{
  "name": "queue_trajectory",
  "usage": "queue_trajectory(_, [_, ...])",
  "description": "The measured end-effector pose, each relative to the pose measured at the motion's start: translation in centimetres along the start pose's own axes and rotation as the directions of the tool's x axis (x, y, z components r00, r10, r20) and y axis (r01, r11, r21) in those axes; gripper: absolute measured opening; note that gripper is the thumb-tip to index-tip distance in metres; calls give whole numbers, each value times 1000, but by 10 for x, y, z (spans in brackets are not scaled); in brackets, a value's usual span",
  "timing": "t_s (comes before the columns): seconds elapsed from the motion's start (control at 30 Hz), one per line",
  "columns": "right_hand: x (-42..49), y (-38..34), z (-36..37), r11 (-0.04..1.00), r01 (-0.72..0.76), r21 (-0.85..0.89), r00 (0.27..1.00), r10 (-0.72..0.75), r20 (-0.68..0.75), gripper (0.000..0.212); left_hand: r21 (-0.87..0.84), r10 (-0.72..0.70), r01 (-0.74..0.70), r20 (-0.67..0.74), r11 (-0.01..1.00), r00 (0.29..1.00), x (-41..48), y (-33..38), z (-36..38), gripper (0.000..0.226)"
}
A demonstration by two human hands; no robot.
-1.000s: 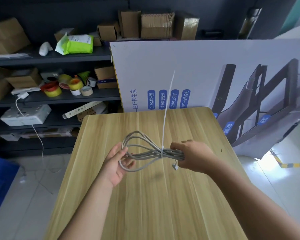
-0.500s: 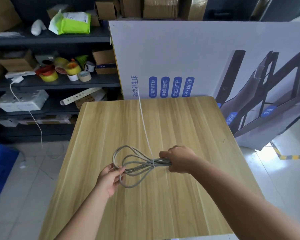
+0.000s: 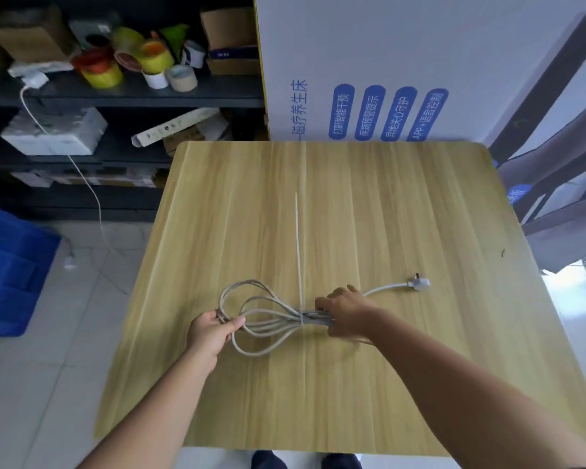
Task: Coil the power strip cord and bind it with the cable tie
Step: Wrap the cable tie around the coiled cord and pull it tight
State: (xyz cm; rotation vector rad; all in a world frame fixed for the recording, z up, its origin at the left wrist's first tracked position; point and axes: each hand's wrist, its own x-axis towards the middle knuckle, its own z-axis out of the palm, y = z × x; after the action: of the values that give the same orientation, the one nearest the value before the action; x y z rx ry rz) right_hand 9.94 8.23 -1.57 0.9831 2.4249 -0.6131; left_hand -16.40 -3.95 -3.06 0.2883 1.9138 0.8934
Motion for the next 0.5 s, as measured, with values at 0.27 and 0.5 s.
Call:
queue_trajectory(0.27, [13,18,17,976,-82,200,996,72,58,38,115,-7,6,3,993,1000,28,-20,17,21])
queue_trajectory(0.5, [14,23,18,967,-150,205,988,138,70,44,213,-36,44,-41,976,999,33,-31,25,31])
